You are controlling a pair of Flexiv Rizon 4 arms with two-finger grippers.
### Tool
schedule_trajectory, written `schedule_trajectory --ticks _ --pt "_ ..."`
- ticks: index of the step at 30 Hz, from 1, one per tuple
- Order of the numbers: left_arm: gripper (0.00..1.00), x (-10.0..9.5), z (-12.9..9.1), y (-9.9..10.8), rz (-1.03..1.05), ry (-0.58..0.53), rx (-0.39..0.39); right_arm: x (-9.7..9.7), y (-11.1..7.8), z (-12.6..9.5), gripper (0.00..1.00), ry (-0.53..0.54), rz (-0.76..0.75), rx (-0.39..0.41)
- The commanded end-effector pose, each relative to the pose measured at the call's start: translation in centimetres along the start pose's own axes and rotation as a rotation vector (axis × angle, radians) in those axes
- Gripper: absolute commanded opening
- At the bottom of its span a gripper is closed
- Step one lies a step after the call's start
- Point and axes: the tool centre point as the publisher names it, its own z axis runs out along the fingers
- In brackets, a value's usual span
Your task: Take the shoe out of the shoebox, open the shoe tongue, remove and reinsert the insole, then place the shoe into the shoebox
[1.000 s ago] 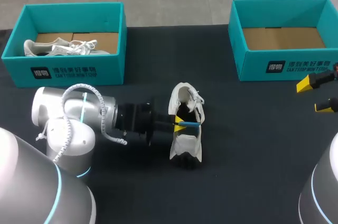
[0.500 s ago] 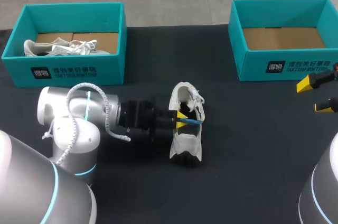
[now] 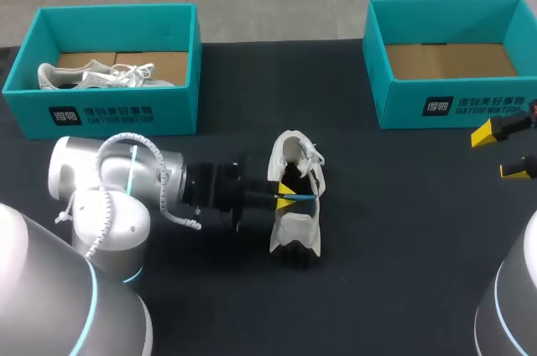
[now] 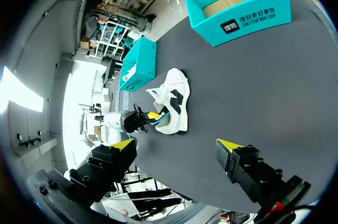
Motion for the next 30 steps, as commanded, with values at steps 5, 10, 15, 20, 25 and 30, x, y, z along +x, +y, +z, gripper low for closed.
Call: schedule_trajectory --ticks 5,10,15,20,25,30 --pt "0.00 -0.9 1.5 1.5 0.005 0.019 -0.012 0.0 -1.0 -0.3 1.00 -0.003 0.002 -0.044" --pt "0.00 -1.2 1.6 2.7 -0.009 0.020 -0.025 0.0 -1.0 -0.3 1.00 -0.003 0.002 -0.044" --pt "0.06 -0.9 1.3 2.3 -0.020 0.018 -0.005 0.0 -1.0 -0.3 1.00 -0.003 0.002 -0.044" --pt "0.36 -0.7 0.2 1.1 -0.015 0.005 0.005 0.0 -1.0 -0.3 1.00 -0.003 0.002 -0.044" --pt "0.27 -0.3 -0.8 0.1 -0.002 -0.001 -0.002 0.0 -1.0 -0.3 1.00 -0.003 0.002 -0.044" --pt "0.09 0.1 -0.6 0.2 -0.015 0.014 -0.004 0.0 -1.0 -0.3 1.00 -0.003 0.002 -0.044"
